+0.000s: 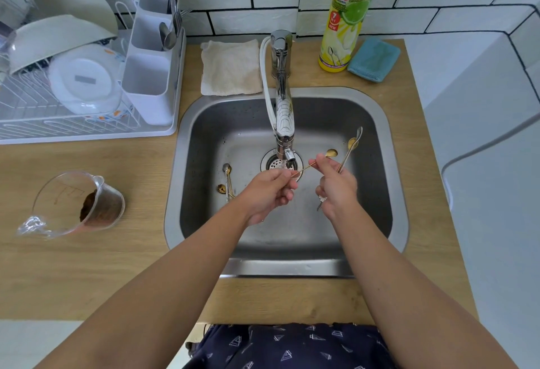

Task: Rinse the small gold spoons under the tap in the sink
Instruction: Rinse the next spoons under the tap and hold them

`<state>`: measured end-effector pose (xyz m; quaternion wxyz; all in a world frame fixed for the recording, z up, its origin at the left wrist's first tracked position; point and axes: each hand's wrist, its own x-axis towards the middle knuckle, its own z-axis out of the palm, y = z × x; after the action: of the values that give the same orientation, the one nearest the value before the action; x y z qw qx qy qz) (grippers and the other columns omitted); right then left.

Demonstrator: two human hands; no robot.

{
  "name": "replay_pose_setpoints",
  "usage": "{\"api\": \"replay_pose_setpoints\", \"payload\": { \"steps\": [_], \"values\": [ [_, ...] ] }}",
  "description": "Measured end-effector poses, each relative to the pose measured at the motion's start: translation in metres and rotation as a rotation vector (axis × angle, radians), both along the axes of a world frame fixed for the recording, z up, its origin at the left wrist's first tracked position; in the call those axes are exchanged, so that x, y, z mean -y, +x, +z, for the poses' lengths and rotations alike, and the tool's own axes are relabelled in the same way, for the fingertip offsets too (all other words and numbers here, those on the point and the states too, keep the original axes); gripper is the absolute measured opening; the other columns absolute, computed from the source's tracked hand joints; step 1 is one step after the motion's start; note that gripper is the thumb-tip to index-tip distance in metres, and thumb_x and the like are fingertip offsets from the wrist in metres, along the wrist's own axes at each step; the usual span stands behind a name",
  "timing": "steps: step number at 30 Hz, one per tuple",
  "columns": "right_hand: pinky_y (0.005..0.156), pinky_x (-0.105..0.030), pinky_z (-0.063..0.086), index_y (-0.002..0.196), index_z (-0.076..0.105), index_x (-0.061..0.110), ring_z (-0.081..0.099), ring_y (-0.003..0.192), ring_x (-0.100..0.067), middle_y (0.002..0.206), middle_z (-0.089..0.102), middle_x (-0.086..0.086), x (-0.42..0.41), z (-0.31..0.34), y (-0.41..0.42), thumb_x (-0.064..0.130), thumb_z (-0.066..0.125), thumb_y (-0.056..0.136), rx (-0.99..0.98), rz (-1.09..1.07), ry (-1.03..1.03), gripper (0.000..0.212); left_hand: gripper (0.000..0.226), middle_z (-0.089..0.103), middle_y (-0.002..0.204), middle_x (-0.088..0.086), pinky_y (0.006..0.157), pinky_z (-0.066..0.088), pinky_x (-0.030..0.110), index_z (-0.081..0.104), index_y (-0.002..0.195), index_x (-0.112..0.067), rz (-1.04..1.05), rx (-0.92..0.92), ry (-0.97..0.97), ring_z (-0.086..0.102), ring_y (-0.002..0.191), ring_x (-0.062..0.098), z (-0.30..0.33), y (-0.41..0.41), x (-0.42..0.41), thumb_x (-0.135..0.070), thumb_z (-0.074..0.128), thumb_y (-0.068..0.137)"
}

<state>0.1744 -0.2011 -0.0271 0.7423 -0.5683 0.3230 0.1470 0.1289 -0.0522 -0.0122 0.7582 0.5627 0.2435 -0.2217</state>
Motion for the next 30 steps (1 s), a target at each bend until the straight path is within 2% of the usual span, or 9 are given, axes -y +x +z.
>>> {"api": "replay_pose_setpoints", "payload": {
  "steps": [5,7,10,14,18,21,24,27,30],
  "values": [
    [0.042,-0.021,0.026,0.092,0.072,0.015,0.027,0.041,-0.006,0.096,0.082,-0.003,-0.007,-0.001,-0.005,0.028,0.076,0.094,0.019,0.087,0.009,0.014,0.032,0.049,0.054,-0.002,0.039,0.031,0.02,0.065,0.083,-0.01,0.136,-0.036,0.222,0.036,0.039,0.01,0.0,0.005,-0.005,-0.038,0.065,0.097],
    [0.041,-0.021,0.026,0.088,0.073,0.015,0.027,0.04,-0.006,0.094,0.082,-0.001,-0.008,-0.001,-0.004,0.03,0.076,0.094,0.01,0.064,-0.013,0.016,0.024,0.05,0.058,-0.004,0.043,0.033,0.021,0.062,0.086,-0.014,0.108,0.035,0.251,0.038,0.045,0.01,-0.002,0.005,-0.005,-0.034,0.065,0.098],
    [0.04,-0.021,0.027,0.087,0.071,0.017,0.028,0.037,-0.006,0.09,0.082,-0.001,-0.008,-0.002,0.001,0.033,0.078,0.092,-0.022,-0.008,-0.055,0.018,0.009,0.055,0.071,-0.004,0.055,0.041,0.023,0.059,0.105,-0.016,-0.023,0.122,0.335,0.047,0.058,0.009,-0.003,0.001,-0.005,-0.024,0.055,0.104],
    [0.038,-0.021,0.026,0.081,0.073,0.018,0.027,0.037,-0.007,0.087,0.082,-0.002,-0.013,-0.001,0.002,0.031,0.079,0.091,-0.003,0.008,-0.031,0.017,0.028,0.047,0.067,0.0,0.049,0.033,0.024,0.054,0.09,-0.013,0.062,0.016,0.274,0.04,0.047,0.009,0.002,0.007,-0.002,-0.026,0.037,0.109],
    [0.039,-0.021,0.028,0.081,0.072,0.019,0.034,0.038,-0.005,0.082,0.081,0.0,-0.013,0.005,0.005,0.028,0.079,0.091,-0.018,-0.04,-0.08,0.015,0.027,0.046,0.072,-0.002,0.05,0.03,0.023,0.057,0.095,-0.013,-0.027,0.019,0.239,0.035,0.05,0.009,0.007,0.006,0.0,-0.035,0.046,0.107],
    [0.039,-0.021,0.028,0.09,0.073,0.014,0.036,0.036,-0.003,0.079,0.08,0.002,-0.008,0.007,0.008,0.029,0.08,0.09,-0.043,-0.066,-0.114,0.017,0.026,0.044,0.077,-0.001,0.053,0.034,0.022,0.056,0.105,-0.005,-0.166,0.084,0.32,0.039,0.055,0.009,0.007,0.004,0.001,-0.03,0.048,0.106],
    [0.038,-0.02,0.027,0.082,0.072,0.015,0.033,0.034,-0.002,0.074,0.079,0.005,-0.012,0.01,0.005,0.028,0.079,0.091,-0.031,-0.023,-0.096,0.017,0.033,0.049,0.064,-0.002,0.047,0.037,0.021,0.063,0.089,-0.008,-0.103,0.069,0.372,0.042,0.052,0.011,0.007,0.006,-0.001,-0.026,0.042,0.106],
    [0.038,-0.019,0.026,0.074,0.069,0.019,0.03,0.034,-0.004,0.071,0.077,0.006,-0.015,0.011,0.003,0.027,0.078,0.092,-0.032,-0.025,-0.066,0.021,0.04,0.043,0.053,-0.006,0.046,0.03,0.021,0.06,0.073,-0.012,-0.047,0.041,0.344,0.033,0.049,0.011,0.007,0.006,-0.004,-0.034,0.049,0.105],
    [0.038,-0.02,0.026,0.078,0.069,0.018,0.03,0.034,-0.003,0.073,0.077,0.005,-0.014,0.009,0.003,0.028,0.078,0.092,-0.036,-0.03,-0.064,0.02,0.036,0.056,0.056,-0.002,0.044,0.035,0.019,0.067,0.082,-0.01,-0.096,0.075,0.314,0.042,0.044,0.01,0.006,0.003,-0.007,-0.038,0.057,0.102]
  ]
}}
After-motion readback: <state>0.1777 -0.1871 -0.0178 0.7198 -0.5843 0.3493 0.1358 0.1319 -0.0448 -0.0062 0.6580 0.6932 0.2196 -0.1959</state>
